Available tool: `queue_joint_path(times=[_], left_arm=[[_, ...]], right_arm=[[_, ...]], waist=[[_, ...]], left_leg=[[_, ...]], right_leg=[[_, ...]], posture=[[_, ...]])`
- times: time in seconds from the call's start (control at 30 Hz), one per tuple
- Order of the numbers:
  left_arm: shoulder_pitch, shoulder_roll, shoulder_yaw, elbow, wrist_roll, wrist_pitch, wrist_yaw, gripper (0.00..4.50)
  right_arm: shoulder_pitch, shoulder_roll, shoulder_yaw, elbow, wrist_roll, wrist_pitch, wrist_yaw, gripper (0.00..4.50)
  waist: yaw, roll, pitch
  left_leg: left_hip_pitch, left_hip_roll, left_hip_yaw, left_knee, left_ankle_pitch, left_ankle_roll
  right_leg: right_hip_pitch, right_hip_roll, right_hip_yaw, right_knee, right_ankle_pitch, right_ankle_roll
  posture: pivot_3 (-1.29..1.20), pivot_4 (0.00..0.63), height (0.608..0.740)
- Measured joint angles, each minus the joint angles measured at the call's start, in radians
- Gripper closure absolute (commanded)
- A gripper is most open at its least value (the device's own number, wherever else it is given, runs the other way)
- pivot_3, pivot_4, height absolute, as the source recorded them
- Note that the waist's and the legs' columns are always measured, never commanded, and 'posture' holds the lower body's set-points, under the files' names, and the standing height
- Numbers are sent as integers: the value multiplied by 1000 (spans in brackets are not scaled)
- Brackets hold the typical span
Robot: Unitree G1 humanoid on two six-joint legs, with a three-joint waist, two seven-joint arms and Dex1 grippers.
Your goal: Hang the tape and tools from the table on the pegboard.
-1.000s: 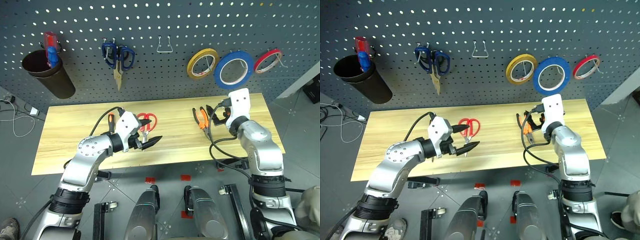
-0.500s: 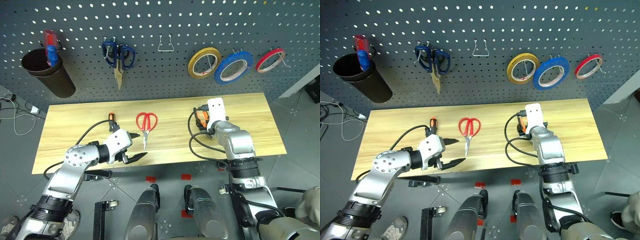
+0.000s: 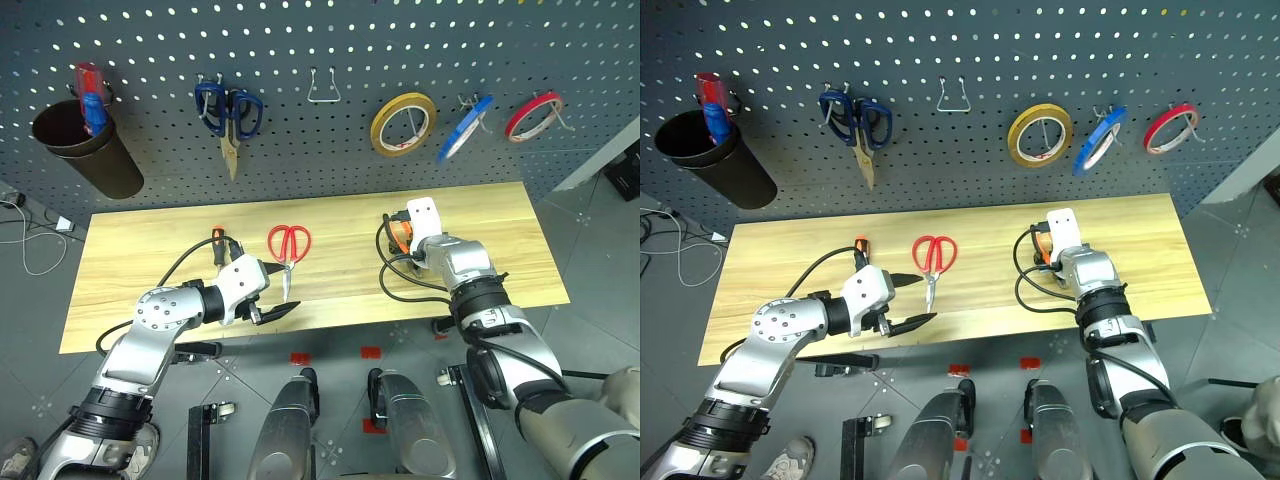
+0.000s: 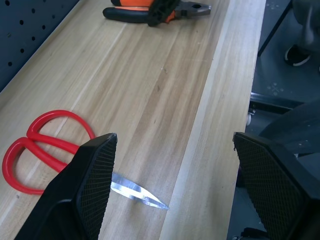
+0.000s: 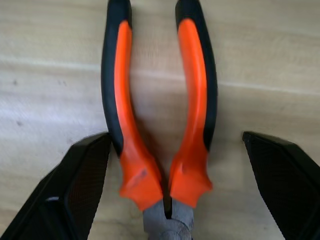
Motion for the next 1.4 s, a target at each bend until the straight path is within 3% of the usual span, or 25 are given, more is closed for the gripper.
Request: queue_joint_path(times=[0.1, 0.3, 0.4, 0.53, 0.67, 0.77, 1.0, 1.2, 1.4], left_arm=[[-2, -2, 0, 0, 0, 0, -1, 580], [-4, -17, 1, 1, -5, 0, 3, 580], [14, -53, 38, -1, -37, -8, 27, 580], [70, -76, 146, -20, -105, 11, 88, 580], [118, -98, 268, -117, -209, 121, 173, 580], [124, -117, 330, -207, -294, 221, 237, 580], [31, -112, 359, -335, -350, 321, 332, 580], [-145, -107, 354, -334, -353, 408, 423, 580], [-178, -114, 316, -320, -345, 434, 449, 580]], right_arm=[[-7, -5, 39, 14, -12, -16, 34, 1859], [11, -16, 78, -22, -37, -15, 71, 1957], [123, -34, 109, -245, -45, 12, 75, 1957], [290, -20, 151, -742, -49, 122, 77, 1957], [364, 137, 190, -1109, -31, 204, 16, 1957], [331, 215, 249, -1200, -46, 103, -44, 1957], [69, 255, 234, -1028, -76, -252, -106, 1957], [-234, 244, 117, -603, -71, -504, -152, 1957], [-398, 232, 65, -316, -70, -748, -177, 1957]], waist=[[-1, 0, 0], [0, 0, 0], [0, 1, 2], [-13, 0, 3], [-23, 0, 4], [-20, 0, 4], [8, -1, 4], [14, -9, 10], [11, -9, 10]], left_leg=[[0, 0, 0, 0, 0, 0], [0, 0, 0, 0, 0, 0], [-2, 0, -1, 0, 0, 0], [-16, 1, -1, 3, 0, 0], [-15, 3, -1, 2, 0, -1], [-15, 3, -1, 3, 0, -1], [-14, 1, -2, 3, 4, -8], [-15, 1, -3, 3, 6, -10], [-15, 1, -2, -2, 6, -10]], right_leg=[[0, 0, 0, 0, 0, 0], [0, 0, 0, 0, 0, 0], [-1, 0, 0, -1, 0, 0], [-17, 1, 1, 3, 0, 0], [-17, 2, 0, 3, 0, 0], [-16, 2, -1, 3, 1, 2], [-15, 2, -2, 3, 2, 2], [-17, 2, -3, 5, 2, 1], [-17, 2, -3, 2, 2, 0]], posture=[[-19, 411, 740], [-27, 411, 740], [-38, 416, 740], [-51, 418, 740], [-38, 416, 740], [-23, 412, 740], [2, 406, 740], [22, 401, 740], [38, 401, 740]])
